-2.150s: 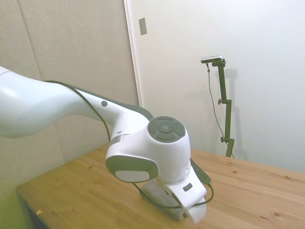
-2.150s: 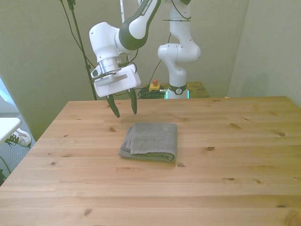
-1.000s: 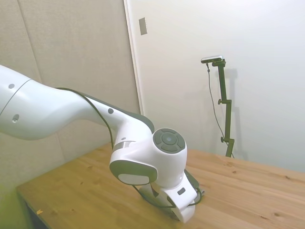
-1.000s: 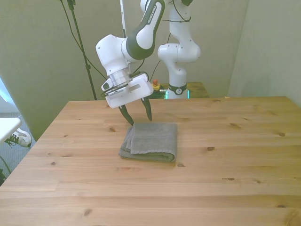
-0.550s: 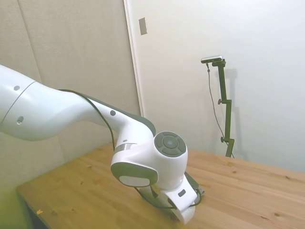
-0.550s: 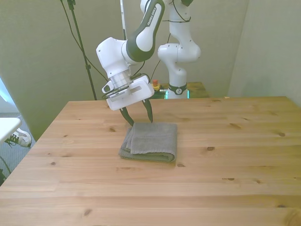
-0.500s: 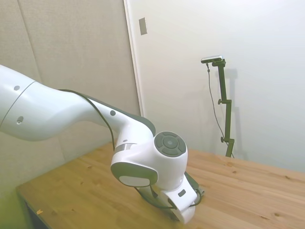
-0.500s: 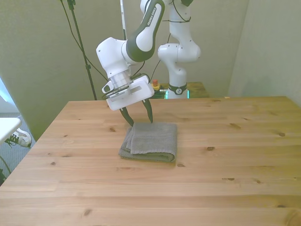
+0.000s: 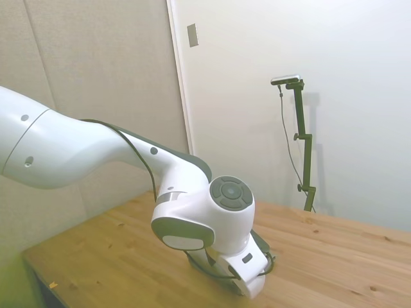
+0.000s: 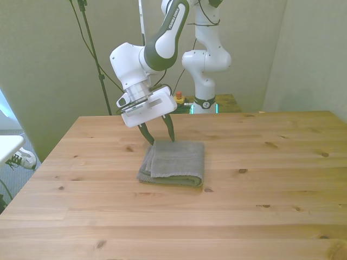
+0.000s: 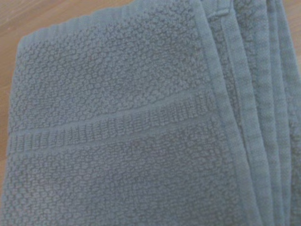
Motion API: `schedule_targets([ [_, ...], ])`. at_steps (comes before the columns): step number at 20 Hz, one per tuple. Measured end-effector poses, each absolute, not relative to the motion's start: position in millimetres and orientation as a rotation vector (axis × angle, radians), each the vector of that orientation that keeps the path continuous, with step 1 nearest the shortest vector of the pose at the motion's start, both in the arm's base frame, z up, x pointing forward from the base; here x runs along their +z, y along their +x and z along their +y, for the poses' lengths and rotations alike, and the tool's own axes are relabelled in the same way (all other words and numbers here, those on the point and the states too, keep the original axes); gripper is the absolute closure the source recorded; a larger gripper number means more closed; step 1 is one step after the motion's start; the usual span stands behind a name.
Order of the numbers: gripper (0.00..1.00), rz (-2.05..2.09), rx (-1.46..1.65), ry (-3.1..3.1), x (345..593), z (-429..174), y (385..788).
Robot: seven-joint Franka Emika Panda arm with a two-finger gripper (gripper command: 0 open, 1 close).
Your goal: Unfold the towel
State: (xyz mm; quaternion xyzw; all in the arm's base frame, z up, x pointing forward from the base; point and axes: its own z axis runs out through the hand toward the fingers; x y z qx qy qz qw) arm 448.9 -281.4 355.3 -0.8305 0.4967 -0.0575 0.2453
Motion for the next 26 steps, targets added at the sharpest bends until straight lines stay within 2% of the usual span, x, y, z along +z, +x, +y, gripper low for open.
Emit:
schedule_targets([
  [16, 1.00, 1.357, -0.157, -2.267, 355.6, -283.7, 450.8],
  [26, 1.00, 1.332, -0.201, -2.253, 387.6, -297.6, 457.5],
])
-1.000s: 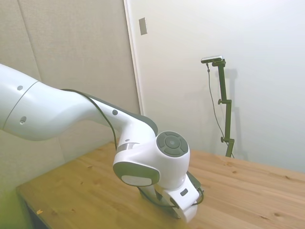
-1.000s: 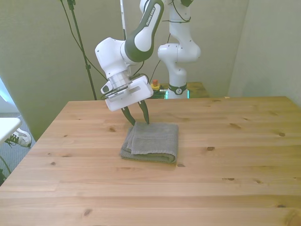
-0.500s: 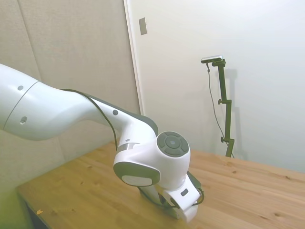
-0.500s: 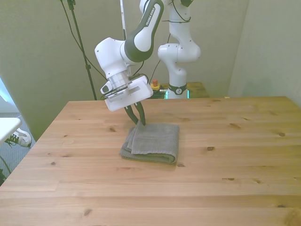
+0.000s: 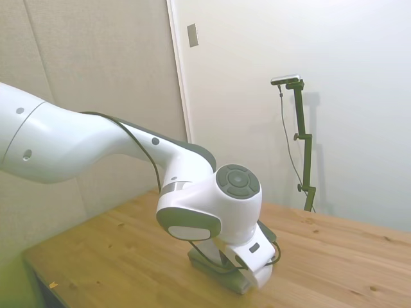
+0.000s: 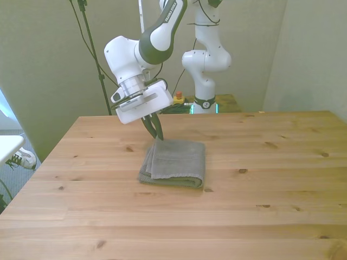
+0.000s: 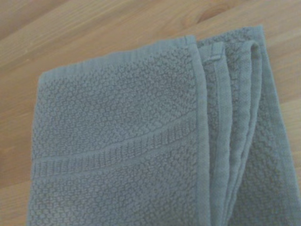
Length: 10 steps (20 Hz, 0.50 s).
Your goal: Unfold the towel
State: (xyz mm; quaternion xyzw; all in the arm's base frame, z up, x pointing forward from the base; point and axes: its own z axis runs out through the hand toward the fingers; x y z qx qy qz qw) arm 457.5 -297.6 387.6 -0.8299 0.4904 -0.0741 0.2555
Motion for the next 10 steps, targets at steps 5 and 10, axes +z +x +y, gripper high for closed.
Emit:
schedule_targets([
  [5, 1.00, 1.273, -0.234, -2.262, 419.3, -283.3, 475.6],
  [10, 1.00, 1.157, -0.252, -2.320, 463.5, -213.1, 507.2],
])
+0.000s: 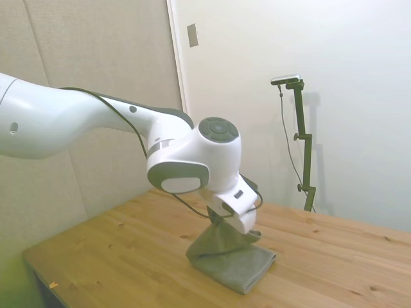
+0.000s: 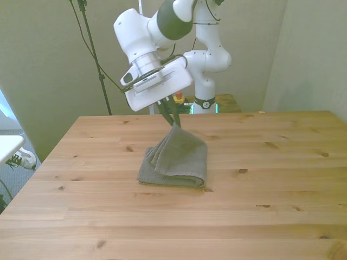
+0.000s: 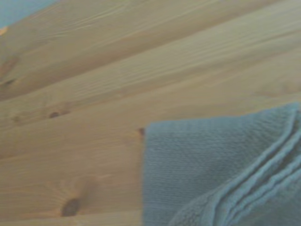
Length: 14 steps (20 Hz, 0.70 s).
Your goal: Unfold the towel
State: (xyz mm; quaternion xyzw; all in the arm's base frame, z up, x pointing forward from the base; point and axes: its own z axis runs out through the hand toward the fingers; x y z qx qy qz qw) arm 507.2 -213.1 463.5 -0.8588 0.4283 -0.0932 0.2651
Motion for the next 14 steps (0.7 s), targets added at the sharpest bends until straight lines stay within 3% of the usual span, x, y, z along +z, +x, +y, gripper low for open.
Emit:
schedule_targets([
  [5, 1.00, 1.024, -0.258, -2.418, 486.3, -127.6, 527.7],
  [8, 1.00, 0.958, -0.255, -2.471, 486.9, -81.7, 528.5],
  [9, 0.00, 0.935, -0.246, -2.493, 484.2, -69.5, 527.6],
  [14, 0.00, 0.852, -0.159, -2.601, 460.0, -41.9, 519.4],
])
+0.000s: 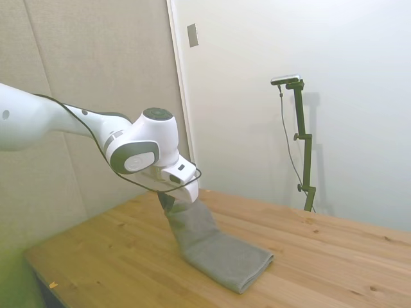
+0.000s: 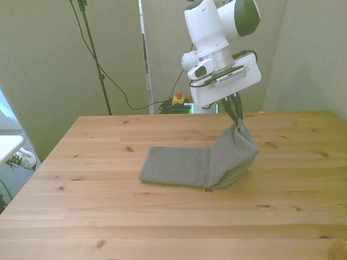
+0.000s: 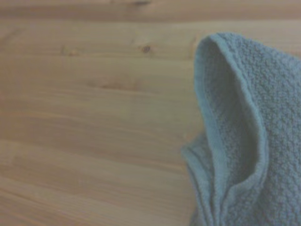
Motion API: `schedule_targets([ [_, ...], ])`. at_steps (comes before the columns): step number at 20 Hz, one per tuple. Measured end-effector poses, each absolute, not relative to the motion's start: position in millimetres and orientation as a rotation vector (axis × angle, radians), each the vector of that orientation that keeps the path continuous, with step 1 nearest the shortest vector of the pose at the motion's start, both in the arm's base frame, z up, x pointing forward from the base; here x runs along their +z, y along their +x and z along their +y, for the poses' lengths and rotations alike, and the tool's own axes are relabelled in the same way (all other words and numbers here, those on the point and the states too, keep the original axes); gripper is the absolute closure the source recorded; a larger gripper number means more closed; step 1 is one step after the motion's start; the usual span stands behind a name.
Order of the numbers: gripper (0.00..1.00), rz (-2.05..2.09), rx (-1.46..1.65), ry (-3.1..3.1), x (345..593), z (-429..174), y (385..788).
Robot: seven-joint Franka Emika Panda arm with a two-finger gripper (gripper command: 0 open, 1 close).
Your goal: Unfold the towel
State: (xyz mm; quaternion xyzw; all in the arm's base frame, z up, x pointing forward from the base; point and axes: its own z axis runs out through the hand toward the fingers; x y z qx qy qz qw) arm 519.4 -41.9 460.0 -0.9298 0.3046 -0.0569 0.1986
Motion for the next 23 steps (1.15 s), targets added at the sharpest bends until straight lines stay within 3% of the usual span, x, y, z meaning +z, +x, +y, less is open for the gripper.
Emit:
schedule_targets([
  [15, 0.00, 0.789, -0.061, -2.656, 457.5, -57.0, 507.3],
  [23, 0.00, 1.281, -0.138, -2.843, 486.4, -89.8, 486.0],
])
